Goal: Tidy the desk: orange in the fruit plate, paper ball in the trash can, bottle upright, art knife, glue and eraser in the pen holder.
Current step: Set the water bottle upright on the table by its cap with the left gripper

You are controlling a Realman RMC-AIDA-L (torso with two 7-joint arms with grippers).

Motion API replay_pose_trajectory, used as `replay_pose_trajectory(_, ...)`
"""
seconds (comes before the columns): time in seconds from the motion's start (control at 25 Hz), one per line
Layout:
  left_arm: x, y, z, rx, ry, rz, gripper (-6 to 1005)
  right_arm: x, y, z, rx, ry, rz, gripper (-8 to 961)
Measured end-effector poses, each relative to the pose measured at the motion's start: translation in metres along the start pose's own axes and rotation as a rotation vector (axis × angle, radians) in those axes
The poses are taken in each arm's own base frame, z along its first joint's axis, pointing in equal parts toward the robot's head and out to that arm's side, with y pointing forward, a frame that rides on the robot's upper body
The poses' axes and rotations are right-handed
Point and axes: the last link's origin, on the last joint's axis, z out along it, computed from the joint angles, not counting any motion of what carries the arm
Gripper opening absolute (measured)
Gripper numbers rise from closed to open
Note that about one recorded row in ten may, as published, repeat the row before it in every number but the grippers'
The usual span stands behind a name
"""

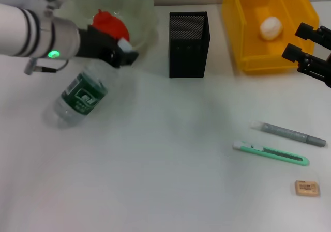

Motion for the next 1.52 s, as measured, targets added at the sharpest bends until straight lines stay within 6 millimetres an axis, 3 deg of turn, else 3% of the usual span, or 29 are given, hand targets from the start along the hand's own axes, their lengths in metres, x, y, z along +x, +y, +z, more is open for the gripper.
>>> replay_pose_trajectory(0.16,-0.002,-0.005,-0.034,-0.009,0.171,-0.049,464,-0.001,0.0,0.0,-0.004,-0.001,-0.002,741)
replay_pose_trajectory(0.48,-0.016,-0.013,-0.065,-0.055,0.307,-0.124,482,-0.002,-0.001,-0.001,-0.005,0.003,-0.006,741)
replay_pose_trajectory(1.52,-0.033,-0.014,-0.06,-0.069,0.282,-0.097,541,-0.002,-0.001,0.001,-0.01,0.005,-0.006,742)
